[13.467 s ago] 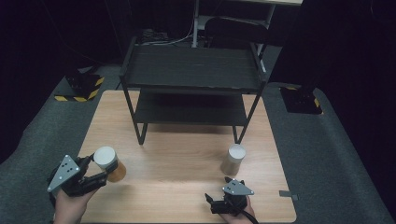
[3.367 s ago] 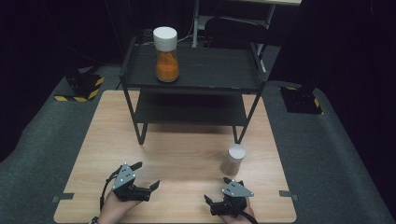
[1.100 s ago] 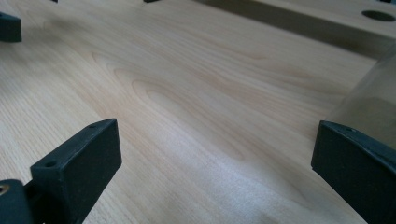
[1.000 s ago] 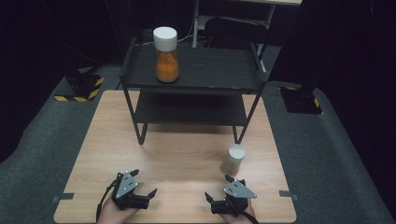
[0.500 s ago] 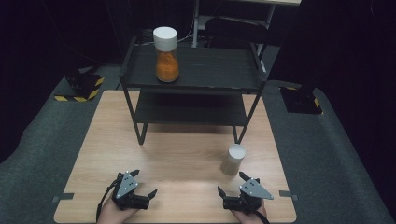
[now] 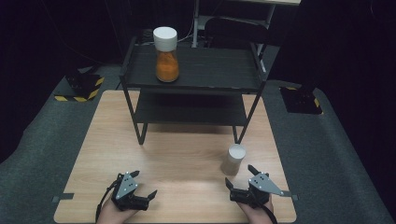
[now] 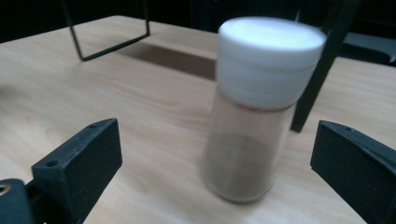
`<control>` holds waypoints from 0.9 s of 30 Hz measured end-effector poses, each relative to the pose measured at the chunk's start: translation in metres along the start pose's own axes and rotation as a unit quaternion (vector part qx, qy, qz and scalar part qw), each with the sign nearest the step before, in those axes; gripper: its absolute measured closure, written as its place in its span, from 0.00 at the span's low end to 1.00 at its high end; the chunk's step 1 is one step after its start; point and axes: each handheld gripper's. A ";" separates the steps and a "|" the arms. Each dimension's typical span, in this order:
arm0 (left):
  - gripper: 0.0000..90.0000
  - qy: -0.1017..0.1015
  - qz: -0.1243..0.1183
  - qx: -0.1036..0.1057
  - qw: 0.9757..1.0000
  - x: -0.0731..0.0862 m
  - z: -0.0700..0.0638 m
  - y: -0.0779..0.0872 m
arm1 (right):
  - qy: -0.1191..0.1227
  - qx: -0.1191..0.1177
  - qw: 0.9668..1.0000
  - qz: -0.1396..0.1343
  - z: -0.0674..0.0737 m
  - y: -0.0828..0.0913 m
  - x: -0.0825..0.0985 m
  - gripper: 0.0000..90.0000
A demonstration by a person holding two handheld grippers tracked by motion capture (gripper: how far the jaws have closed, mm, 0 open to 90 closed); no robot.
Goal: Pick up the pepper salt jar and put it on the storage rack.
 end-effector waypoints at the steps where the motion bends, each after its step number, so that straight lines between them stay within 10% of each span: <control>1: 0.01 0.000 0.000 0.003 1.000 0.000 0.000 -0.001 | -0.001 0.003 1.000 -0.002 -0.001 -0.001 -0.001 0.01; 27: 0.01 -0.006 -0.002 0.012 1.000 0.000 0.001 -0.002 | -0.015 0.019 1.000 0.002 -0.018 -0.029 -0.025 0.06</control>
Point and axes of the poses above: each handheld gripper's, and its own axes: y roughly backward along the jaws, x roughly out of its underside, z roughly to its left, and after that the axes turned 6 degrees about y, right-handed
